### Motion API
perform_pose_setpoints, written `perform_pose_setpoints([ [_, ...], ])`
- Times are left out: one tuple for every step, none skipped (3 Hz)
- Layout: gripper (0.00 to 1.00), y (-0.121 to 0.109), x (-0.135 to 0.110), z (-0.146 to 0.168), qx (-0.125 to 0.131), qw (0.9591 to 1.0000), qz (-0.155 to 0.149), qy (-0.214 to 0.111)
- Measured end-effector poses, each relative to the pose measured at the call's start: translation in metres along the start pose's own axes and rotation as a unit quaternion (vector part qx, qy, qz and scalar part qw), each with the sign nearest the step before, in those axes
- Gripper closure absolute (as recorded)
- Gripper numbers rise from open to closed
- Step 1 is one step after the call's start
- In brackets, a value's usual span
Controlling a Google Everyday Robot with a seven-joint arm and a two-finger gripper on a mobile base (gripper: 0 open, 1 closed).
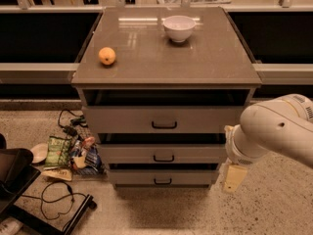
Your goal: Open middle drawer
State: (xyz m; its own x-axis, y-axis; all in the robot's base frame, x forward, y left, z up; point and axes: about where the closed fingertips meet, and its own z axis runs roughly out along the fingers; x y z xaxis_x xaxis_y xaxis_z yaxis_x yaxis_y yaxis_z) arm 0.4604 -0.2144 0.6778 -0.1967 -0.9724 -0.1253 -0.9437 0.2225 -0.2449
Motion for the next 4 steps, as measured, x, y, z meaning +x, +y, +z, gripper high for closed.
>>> perform_pose_setpoints([
  [0.00,0.004,0.000,0.037,-0.014,0.9997,0.011,-0.015],
  [0.00,0.004,0.002,0.094,-0.029,0.9988,0.018,-0.037],
  [0.00,-0.003,0.002,0.137,-0.032,0.9984,0.012,-0.044],
  [0.00,-0.009,-0.001,0.176,-0.029,0.9993,-0.006,-0.024],
])
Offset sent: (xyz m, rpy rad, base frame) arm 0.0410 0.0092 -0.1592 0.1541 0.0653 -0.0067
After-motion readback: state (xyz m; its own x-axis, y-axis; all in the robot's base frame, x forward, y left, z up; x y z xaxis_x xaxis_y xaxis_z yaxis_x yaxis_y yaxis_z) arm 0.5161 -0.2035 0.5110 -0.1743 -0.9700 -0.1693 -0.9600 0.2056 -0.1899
